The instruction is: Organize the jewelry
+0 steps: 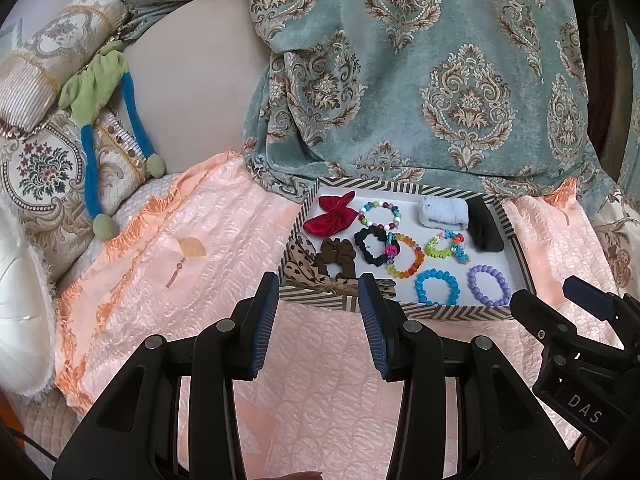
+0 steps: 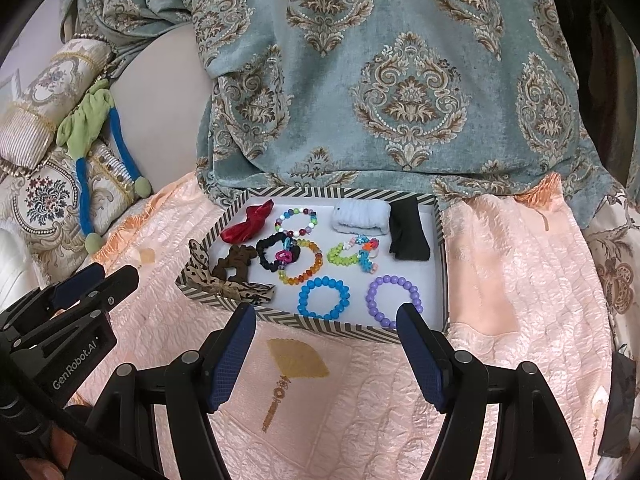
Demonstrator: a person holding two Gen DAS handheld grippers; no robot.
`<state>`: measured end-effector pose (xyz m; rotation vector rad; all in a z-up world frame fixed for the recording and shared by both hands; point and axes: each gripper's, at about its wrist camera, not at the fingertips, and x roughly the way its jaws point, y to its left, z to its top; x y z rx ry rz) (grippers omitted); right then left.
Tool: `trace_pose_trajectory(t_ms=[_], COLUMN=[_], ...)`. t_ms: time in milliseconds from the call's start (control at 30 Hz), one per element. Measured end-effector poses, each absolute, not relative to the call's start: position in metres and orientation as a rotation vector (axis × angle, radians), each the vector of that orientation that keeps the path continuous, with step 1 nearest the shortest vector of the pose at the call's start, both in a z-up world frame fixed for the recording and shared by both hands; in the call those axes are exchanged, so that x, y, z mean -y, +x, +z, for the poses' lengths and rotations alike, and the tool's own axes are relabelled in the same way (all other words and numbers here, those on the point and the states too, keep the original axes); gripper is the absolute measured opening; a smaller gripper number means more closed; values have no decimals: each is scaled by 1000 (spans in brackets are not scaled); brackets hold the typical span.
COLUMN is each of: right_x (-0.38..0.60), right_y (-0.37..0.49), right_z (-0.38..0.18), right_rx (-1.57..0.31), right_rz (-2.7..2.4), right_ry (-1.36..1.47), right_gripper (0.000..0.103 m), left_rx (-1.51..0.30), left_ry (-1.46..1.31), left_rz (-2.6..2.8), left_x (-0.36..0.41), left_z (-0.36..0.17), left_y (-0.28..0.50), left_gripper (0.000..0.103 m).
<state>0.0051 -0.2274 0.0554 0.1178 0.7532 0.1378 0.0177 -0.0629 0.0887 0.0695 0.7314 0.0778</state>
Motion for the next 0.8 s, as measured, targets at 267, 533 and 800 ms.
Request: trace_pose_trajectory(t_ms=[267,533,800], right_x=[226,227,227], right_y=[5,5,6], right_z=[54,54,53], right_rx=[-757,-756,-760], right_rz=[141,141,145], right_ry=[119,121,120], right_gripper=[70,70,71], left_rx=[-732,-736,-731], left_ry=[71,71,67], left_rz=[81,80,77], left_x=[62,62,64], left_z=[88,88,89], left_y=[18,17,17], left_gripper=[41,41,42])
